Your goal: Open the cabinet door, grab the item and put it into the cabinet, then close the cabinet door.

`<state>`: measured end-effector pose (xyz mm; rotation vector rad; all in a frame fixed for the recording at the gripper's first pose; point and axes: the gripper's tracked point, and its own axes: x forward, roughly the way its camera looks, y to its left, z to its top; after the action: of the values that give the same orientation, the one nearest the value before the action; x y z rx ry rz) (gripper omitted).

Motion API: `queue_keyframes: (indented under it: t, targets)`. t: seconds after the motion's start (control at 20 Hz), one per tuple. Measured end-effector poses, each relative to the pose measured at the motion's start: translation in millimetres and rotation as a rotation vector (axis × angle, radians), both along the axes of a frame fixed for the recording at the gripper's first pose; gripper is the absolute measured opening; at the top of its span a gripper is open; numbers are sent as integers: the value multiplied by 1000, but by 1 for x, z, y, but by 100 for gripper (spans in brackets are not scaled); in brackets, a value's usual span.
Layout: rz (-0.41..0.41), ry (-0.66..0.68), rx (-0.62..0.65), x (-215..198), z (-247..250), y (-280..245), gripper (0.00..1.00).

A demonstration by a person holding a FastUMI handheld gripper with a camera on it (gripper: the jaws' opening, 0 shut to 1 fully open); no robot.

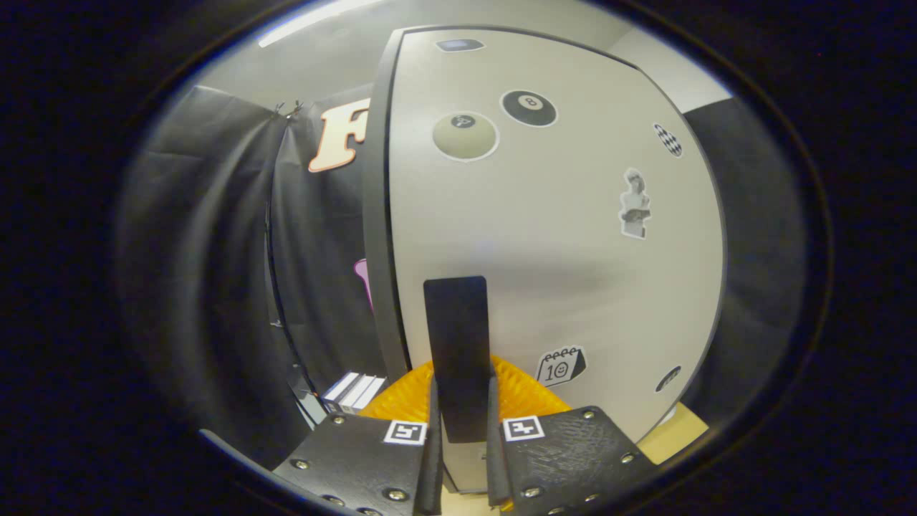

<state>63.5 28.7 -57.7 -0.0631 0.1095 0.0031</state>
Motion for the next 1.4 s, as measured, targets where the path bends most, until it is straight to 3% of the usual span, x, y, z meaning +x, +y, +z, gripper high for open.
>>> queue_keyframes:
  t: [0.05,0.1,0.2,0.4,0.85,1.4]
  targets:
    - [-13,-11,-15,0,1,0,24]
    - [-17,-19,-1,1,2,1,14]
    - [-8,10,35,-4,-1,0,13]
    - [-41,-7,-21,-20,2,-5,13]
    - [-107,-4,-44,-111,19,-45,13]
    - [-255,-7,-35,-187,31,-105,12]
